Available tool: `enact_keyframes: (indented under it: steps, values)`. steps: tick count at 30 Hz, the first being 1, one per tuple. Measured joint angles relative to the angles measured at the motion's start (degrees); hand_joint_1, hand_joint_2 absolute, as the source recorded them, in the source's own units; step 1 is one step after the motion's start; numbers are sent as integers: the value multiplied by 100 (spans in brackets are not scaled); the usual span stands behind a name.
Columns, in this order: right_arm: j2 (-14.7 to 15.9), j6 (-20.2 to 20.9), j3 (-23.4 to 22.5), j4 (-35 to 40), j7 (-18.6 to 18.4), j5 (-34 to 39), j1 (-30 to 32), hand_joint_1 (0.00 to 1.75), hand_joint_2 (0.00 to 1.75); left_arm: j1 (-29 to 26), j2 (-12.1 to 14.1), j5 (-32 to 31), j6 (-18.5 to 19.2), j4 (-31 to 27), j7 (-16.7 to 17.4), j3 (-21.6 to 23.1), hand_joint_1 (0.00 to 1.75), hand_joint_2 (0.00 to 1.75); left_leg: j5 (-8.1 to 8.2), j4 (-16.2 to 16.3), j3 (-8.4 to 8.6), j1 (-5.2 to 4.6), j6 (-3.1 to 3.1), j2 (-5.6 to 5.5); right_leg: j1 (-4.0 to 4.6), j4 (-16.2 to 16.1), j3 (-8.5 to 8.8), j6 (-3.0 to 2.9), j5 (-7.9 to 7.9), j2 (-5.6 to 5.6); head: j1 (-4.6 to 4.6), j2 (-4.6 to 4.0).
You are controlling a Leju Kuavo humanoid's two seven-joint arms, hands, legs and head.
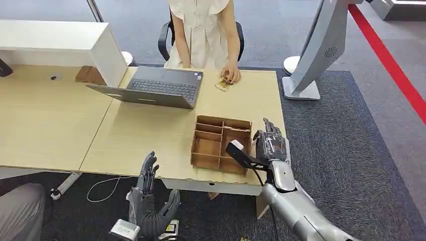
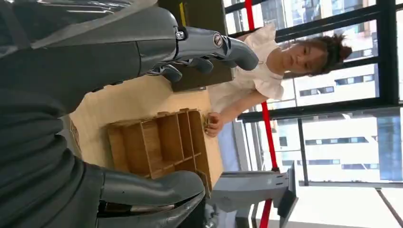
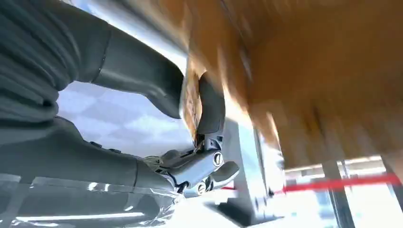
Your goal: Pass the card to the sensor for recognition and then transmit it.
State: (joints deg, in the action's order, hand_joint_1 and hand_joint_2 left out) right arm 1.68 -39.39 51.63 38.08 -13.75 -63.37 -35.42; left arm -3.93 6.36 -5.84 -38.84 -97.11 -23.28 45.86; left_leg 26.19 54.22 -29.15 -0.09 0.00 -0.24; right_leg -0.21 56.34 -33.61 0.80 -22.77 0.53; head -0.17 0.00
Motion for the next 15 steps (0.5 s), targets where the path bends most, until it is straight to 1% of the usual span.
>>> enact_keyframes:
  steps: [4, 7, 12, 15]
  values:
    - [26, -46, -125, 558, -149, -505, -118, 175, 175, -1, 0, 4, 0, 4, -55, -2, 0, 175, -1, 0, -1, 0, 0, 1, 0, 0, 0, 0, 0, 0, 0, 2]
    - [79, 59, -203, 1089, -321, -699, -282, 175, 175, 7, 0, 35, 0, 11, -74, 0, 0, 175, 0, 0, 4, -1, 0, 3, 0, 0, 0, -2, 2, 2, -2, 0]
    - [133, 372, -225, 1904, -496, -1108, -550, 175, 175, 42, 0, 125, 0, 17, -85, 24, 0, 175, -1, 0, 4, -1, 0, 5, 1, 1, 0, -2, 2, 2, -2, 0]
    - [133, 663, -229, 2313, -546, -1373, -721, 175, 175, 95, 0, 184, 0, 46, -92, 68, 0, 175, -1, 0, 4, -1, -1, 4, 1, 1, 0, -2, 2, 2, 0, 0]
